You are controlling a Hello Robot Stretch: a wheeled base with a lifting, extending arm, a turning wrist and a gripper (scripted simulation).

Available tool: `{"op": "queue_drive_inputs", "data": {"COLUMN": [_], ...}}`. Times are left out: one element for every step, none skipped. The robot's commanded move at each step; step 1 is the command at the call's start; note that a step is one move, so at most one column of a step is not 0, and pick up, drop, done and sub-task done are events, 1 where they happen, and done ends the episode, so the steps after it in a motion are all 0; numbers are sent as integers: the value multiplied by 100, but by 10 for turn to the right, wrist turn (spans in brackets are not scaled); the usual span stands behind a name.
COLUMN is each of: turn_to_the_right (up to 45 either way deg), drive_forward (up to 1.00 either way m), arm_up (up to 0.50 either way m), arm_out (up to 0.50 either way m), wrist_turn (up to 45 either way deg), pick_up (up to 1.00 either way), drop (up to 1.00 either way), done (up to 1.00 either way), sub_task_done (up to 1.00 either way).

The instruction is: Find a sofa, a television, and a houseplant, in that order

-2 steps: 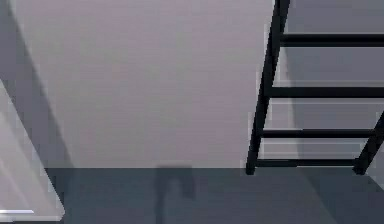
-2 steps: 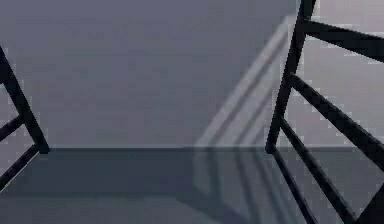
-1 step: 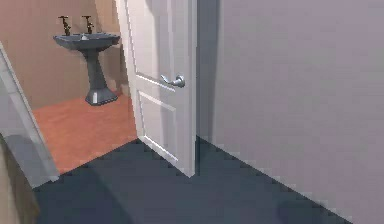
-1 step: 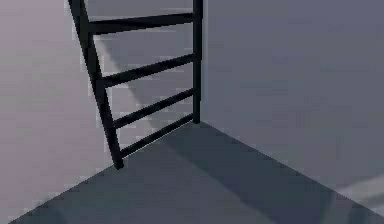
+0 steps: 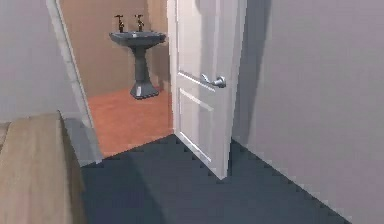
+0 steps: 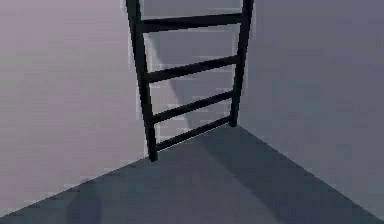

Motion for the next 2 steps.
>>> {"op": "queue_drive_inputs", "data": {"turn_to_the_right": [0,-240], "drive_forward": [40,0], "arm_up": [0,0], "arm_out": [0,0], "wrist_turn": [0,0], "pick_up": [0,0], "drop": [0,0], "done": [0,0], "sub_task_done": [0,0]}}
